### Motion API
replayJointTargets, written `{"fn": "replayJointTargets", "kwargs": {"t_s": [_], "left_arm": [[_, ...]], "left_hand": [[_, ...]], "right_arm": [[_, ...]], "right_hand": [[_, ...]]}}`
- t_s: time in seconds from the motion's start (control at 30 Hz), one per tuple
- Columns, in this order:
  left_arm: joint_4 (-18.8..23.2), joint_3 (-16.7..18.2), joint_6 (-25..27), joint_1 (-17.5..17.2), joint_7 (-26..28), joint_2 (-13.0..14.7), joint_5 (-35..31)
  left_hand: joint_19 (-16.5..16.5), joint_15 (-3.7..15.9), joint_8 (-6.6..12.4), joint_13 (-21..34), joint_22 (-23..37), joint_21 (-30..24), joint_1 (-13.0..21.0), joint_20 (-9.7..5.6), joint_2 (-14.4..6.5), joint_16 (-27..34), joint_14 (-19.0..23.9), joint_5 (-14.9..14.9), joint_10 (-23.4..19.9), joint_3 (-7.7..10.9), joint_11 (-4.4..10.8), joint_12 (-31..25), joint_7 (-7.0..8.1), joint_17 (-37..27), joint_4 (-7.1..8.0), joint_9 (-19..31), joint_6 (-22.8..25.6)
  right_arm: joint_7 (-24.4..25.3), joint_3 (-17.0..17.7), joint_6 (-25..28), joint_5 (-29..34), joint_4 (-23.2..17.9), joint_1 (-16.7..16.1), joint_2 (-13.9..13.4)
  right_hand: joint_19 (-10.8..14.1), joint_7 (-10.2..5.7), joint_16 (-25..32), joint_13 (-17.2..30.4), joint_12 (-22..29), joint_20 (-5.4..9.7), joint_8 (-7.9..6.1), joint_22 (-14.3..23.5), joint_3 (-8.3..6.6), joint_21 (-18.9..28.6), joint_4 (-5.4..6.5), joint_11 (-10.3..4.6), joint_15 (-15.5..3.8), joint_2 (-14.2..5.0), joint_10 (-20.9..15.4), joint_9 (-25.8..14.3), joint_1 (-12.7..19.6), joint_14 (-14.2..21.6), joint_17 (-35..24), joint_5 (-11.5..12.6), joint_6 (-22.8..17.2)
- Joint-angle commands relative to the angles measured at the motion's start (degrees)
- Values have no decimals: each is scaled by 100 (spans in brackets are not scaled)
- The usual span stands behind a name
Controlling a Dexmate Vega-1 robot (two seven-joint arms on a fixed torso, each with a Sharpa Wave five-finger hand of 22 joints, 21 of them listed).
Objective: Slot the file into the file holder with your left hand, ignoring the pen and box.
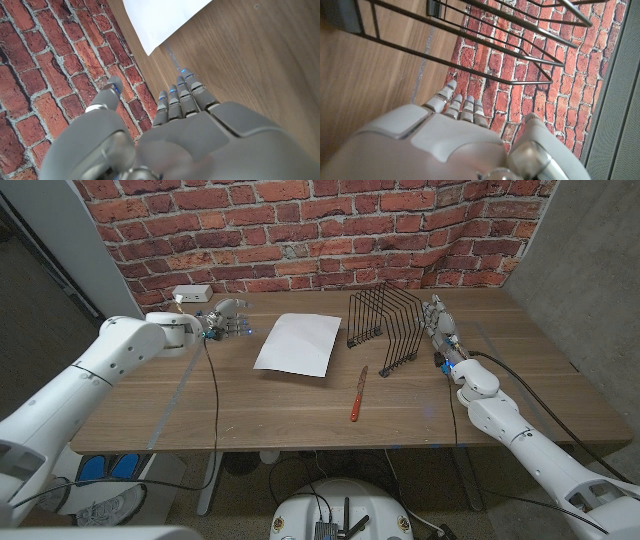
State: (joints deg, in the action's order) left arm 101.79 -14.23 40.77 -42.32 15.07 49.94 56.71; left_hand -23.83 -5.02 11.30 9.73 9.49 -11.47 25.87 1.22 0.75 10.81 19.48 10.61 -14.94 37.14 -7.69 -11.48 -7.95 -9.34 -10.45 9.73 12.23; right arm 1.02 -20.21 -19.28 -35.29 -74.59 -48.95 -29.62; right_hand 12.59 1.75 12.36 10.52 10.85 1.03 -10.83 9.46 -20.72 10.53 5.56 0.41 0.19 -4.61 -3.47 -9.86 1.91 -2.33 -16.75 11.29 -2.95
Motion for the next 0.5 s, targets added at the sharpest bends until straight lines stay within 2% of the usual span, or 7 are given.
{"fn": "replayJointTargets", "kwargs": {"t_s": [0.03, 0.33, 0.5], "left_arm": [[-451, -172, 522, 455, -347, -33, 344], [-776, -368, 937, 869, -589, 18, 370], [-1055, -446, 986, 1059, -890, -11, 362]], "left_hand": [[-135, -28, 11, 38, 16, -18, 174, 62, 2, 12, 148, 43, -154, 22, -84, -41, -378, -17, -17, 39, 143], [-287, -38, 14, 49, 23, -33, 225, 140, 111, 26, 349, 29, -327, -73, -184, -53, -412, -22, 5, 42, 292], [-350, -36, 14, 51, 25, -39, 234, 154, 155, 32, 428, 22, -404, -114, -161, -62, -413, -23, 11, 44, 348]], "right_arm": [[132, -1, 42, 45, -29, -22, 20], [136, -8, 14, 53, 41, 16, 56], [120, -15, -13, 49, 94, 38, 86]], "right_hand": [[42, -62, 31, 14, 48, 13, -36, 14, -36, 47, 3, 1, -21, -238, -82, -14, 52, 0, 2, 41, -41], [63, -119, 37, 14, 50, 5, -40, 14, -47, 49, 4, 3, -28, -240, -103, -13, 56, 23, 9, 44, -88], [70, -147, 36, 14, 50, -13, -42, 15, -52, 50, 5, 6, -31, -240, -109, -13, 57, 26, 13, 45, -109]]}}
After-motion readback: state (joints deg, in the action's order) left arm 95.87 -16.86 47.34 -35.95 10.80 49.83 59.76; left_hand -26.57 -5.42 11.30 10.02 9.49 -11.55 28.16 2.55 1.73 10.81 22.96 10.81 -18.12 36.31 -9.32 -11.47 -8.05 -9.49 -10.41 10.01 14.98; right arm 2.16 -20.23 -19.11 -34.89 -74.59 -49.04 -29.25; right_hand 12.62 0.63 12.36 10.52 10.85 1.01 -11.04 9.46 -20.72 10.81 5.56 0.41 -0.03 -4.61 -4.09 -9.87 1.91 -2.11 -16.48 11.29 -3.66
